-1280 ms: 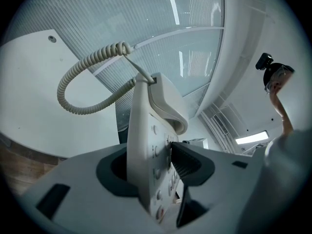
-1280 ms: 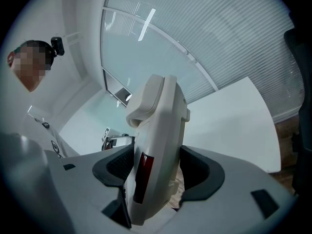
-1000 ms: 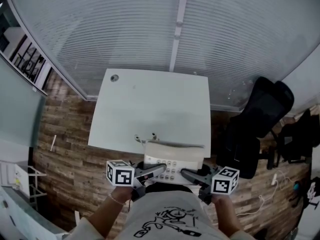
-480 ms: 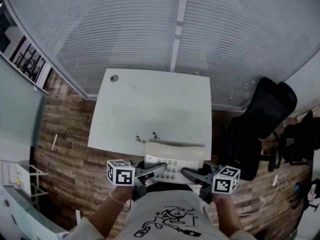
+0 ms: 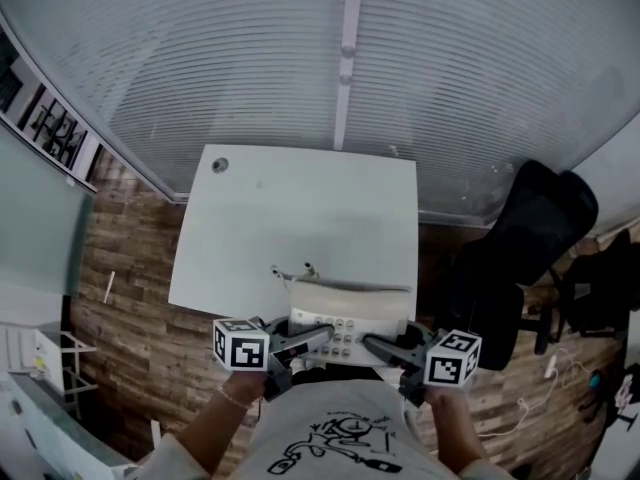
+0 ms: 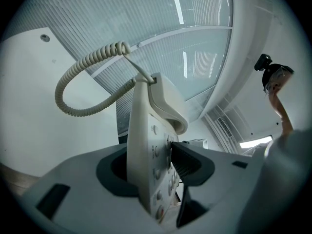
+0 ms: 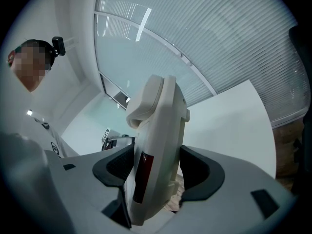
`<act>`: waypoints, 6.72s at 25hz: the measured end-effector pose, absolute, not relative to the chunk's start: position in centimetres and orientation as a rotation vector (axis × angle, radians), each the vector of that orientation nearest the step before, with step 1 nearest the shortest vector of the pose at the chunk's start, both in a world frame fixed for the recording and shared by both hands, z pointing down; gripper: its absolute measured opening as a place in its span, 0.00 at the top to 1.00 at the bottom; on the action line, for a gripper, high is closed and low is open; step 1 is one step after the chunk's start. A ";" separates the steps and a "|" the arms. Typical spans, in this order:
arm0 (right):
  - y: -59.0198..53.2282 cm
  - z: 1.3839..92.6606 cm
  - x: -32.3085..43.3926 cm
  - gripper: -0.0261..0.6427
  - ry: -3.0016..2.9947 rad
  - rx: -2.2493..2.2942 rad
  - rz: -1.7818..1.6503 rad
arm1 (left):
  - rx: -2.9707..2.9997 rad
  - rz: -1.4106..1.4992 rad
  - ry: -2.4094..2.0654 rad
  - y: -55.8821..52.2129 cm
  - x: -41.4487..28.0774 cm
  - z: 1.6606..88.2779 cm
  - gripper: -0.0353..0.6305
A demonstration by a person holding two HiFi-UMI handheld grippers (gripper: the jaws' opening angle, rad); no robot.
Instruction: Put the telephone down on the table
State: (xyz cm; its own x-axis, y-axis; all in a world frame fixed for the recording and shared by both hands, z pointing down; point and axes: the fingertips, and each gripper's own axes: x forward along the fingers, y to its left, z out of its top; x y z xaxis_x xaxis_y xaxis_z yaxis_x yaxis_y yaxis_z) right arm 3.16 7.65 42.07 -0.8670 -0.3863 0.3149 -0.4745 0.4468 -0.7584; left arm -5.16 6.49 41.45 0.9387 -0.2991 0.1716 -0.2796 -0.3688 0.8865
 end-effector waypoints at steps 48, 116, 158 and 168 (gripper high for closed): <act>-1.6 43.0 7.1 0.50 -2.555 0.735 1.438 | 1.945 0.003 -0.435 -2.7 -1.2 42.2 0.64; -3.8 64.1 7.7 0.50 -2.252 0.678 1.727 | 1.690 0.089 -0.399 -5.0 -0.7 63.1 0.63; -3.4 67.8 7.5 0.50 -2.154 0.651 1.814 | 1.683 0.214 -0.464 -4.9 -0.7 67.2 0.59; -3.1 67.9 7.6 0.50 -2.124 0.647 1.829 | 1.698 0.259 -0.498 -4.9 -0.7 67.2 0.57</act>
